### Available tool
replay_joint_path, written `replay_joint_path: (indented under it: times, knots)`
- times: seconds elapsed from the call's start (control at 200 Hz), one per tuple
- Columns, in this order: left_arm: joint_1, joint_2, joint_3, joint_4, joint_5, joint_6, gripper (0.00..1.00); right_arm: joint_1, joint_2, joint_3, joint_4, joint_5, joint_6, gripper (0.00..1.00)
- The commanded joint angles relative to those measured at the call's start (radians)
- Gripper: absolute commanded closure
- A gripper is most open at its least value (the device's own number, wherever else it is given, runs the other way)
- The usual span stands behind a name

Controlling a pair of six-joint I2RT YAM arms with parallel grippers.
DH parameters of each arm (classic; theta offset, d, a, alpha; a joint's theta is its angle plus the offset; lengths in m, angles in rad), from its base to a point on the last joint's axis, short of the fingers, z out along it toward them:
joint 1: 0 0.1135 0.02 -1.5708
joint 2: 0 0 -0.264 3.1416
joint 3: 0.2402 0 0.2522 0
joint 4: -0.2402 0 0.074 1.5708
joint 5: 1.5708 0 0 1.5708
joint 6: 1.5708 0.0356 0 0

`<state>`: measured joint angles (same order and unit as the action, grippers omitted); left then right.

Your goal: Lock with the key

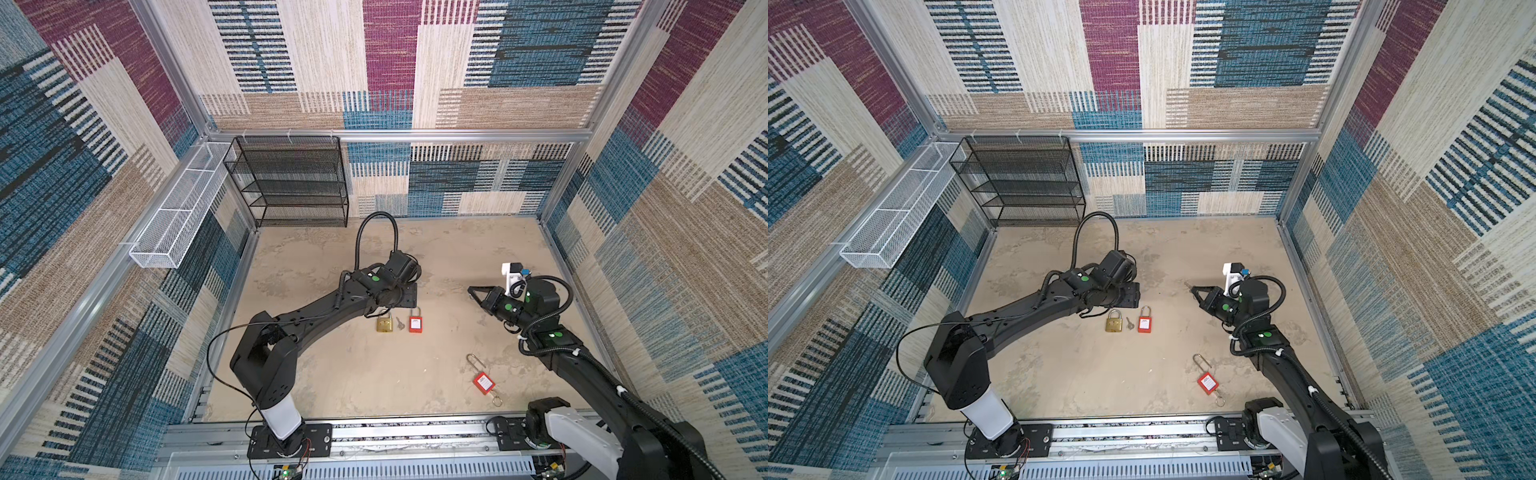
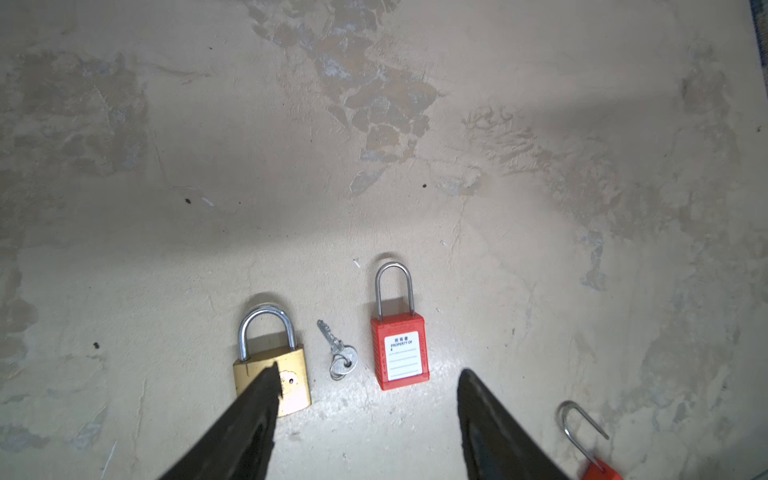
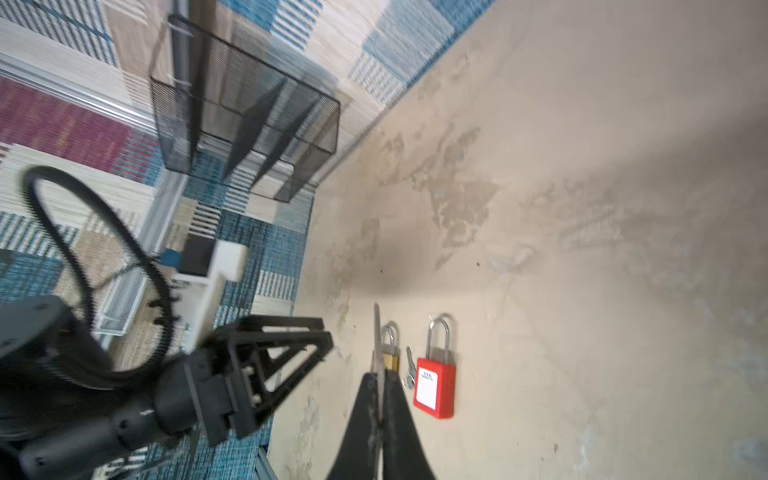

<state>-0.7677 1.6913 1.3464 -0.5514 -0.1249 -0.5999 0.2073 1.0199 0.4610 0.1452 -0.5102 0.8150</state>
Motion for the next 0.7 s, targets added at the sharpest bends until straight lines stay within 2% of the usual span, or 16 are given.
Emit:
replay_joint_path:
  times: [0.0,0.11,0.195,0.286,0.561,0.691]
  knots:
    - [0.002,-0.029,-0.021,0.038,0.009,-0.015,0.31,0.073,0.073,-0.042,0.097,0.084,0.024,1.00]
    - [0.002,-0.055,-0.037,0.046,0.010,-0.016,0.31,0.157,0.189,-0.060,0.135,0.134,0.047,1.00]
    - [0.005,-0.074,-0.046,0.042,0.001,-0.014,0.31,0.213,0.225,-0.094,0.185,0.199,0.102,1.00]
    - [0.005,-0.086,-0.051,0.025,-0.018,-0.016,0.31,0.251,0.262,-0.110,0.247,0.216,0.139,1.00]
    - [0.005,-0.094,-0.060,0.014,-0.024,-0.010,0.32,0.273,0.348,-0.128,0.349,0.235,0.198,0.99]
    - [0.005,-0.097,-0.069,0.021,-0.018,-0.014,0.32,0.274,0.394,-0.127,0.410,0.206,0.222,0.98]
